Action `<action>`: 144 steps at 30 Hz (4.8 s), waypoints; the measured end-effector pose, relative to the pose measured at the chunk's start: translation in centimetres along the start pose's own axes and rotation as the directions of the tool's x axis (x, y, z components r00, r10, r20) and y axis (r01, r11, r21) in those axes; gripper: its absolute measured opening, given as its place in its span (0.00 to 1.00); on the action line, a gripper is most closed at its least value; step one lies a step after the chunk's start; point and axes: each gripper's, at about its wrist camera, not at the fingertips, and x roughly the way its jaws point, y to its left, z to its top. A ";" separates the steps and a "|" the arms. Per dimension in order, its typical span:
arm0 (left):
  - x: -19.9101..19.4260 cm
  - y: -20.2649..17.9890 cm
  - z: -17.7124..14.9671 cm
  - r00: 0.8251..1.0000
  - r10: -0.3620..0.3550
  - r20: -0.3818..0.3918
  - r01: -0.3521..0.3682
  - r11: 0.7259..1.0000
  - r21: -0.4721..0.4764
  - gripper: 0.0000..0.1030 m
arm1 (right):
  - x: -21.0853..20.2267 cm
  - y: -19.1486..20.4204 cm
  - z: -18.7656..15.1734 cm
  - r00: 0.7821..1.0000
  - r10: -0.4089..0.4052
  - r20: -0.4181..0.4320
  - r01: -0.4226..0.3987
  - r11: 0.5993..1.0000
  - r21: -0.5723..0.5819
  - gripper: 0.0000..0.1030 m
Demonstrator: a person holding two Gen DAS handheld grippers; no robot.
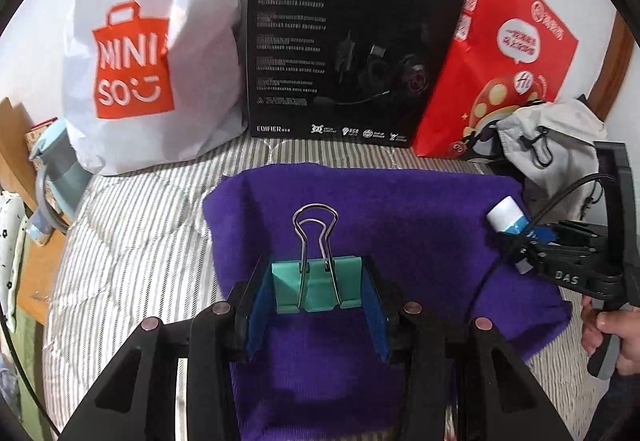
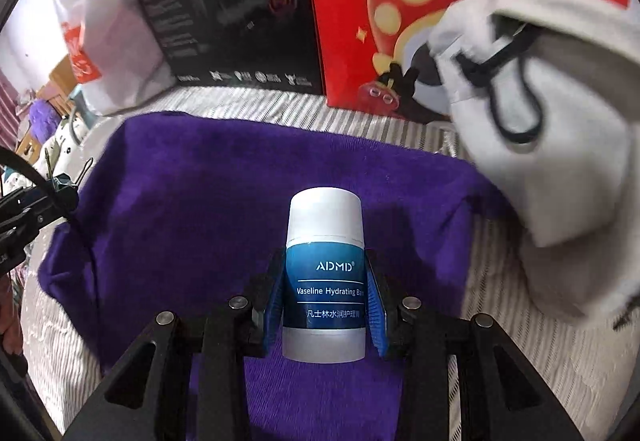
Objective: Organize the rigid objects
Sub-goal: 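Set the clip on the purple towel while the right tool sets the jar there, then grasp the Grand Reserve bottle with the left tool while the right grasps the clear bottle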
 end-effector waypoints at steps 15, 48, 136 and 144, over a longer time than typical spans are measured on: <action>5.8 0.5 0.9 0.998 0.001 -0.066 0.000 1.000 0.006 0.39 | 0.9 0.4 -0.2 0.999 -0.011 -0.050 0.010 1.000 -0.019 0.61; 5.3 -3.2 -3.2 0.991 0.080 -0.106 -0.076 0.996 0.039 0.62 | -14.4 0.1 -11.3 0.992 0.016 0.124 -0.034 0.989 0.143 0.70; -2.3 -6.2 -15.9 0.997 -0.043 -0.059 0.057 0.966 0.251 0.23 | -16.4 5.9 -20.3 0.996 -0.074 0.040 0.073 0.997 0.008 0.71; -2.7 -5.9 -16.2 0.998 -0.028 -0.064 0.043 0.969 0.244 0.22 | -14.4 4.7 -18.3 0.997 -0.004 0.074 -0.004 0.995 0.104 0.71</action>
